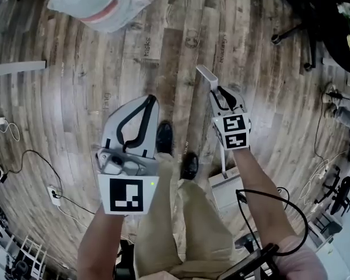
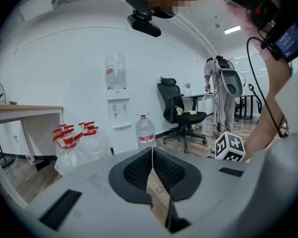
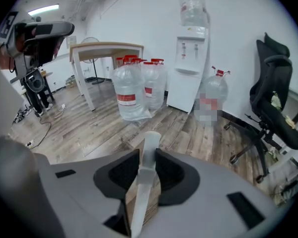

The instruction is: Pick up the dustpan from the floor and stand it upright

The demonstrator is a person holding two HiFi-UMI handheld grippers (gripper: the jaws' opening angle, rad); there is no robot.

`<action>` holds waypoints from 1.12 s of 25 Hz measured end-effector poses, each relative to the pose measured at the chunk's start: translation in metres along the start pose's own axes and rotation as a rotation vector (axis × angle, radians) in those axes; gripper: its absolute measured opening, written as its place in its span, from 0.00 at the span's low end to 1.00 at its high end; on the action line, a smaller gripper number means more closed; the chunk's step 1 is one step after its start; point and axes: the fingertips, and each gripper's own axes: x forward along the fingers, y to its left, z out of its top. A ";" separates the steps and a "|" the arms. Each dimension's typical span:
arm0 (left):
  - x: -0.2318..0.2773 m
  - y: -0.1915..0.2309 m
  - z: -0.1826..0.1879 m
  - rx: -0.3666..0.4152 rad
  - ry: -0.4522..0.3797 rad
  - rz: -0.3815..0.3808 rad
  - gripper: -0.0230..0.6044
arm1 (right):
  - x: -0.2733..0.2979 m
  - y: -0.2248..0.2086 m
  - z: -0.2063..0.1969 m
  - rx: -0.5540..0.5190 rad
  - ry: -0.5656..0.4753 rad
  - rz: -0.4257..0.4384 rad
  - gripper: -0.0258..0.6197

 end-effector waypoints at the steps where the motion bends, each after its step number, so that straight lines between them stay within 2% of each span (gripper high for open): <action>1: -0.003 -0.003 0.011 0.005 -0.007 -0.001 0.06 | -0.012 -0.005 0.006 0.006 -0.016 -0.009 0.20; 9: -0.031 -0.033 0.100 0.087 -0.058 -0.029 0.06 | -0.109 -0.044 0.040 0.062 -0.131 -0.086 0.19; 14: -0.049 -0.059 0.145 0.129 -0.080 -0.046 0.06 | -0.166 -0.065 0.044 0.109 -0.191 -0.128 0.19; 21: -0.066 -0.097 0.193 0.199 -0.117 -0.103 0.06 | -0.236 -0.089 0.037 0.172 -0.280 -0.199 0.18; 28: -0.078 -0.152 0.220 0.277 -0.124 -0.189 0.06 | -0.306 -0.098 0.025 0.188 -0.382 -0.270 0.18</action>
